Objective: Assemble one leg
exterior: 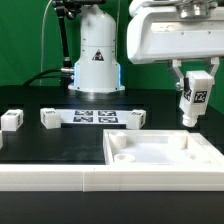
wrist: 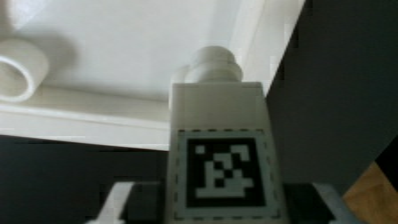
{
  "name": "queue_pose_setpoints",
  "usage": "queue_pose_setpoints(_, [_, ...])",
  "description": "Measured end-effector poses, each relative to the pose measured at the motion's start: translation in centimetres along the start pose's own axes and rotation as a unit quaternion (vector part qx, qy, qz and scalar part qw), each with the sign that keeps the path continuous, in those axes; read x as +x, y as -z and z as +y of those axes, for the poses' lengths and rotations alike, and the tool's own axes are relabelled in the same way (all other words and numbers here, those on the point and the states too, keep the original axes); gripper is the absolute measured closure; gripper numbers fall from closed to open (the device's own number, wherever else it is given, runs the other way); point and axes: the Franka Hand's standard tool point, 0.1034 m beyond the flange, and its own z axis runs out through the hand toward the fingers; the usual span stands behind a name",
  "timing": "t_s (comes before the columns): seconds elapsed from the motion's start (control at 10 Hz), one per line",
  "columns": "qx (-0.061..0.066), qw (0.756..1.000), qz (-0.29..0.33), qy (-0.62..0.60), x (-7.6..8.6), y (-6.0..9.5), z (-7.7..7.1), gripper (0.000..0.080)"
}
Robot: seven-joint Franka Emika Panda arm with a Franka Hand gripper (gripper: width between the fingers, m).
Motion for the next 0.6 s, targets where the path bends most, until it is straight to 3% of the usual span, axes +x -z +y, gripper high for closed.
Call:
queue_pose_setpoints(0.2, [0.0, 1.0, 0.009, 0.021, 0.5, -0.4, 0.1, 0.0508])
queue_pose_setpoints(0.4, [-0.002, 0.999, 0.002, 0.034, 2.4, -1.0, 1.6, 0.0508])
queue_pose_setpoints(0.6, [-0.001, 0.999, 0.005, 0.031, 3.4, -2.2, 1.8, 0.0508])
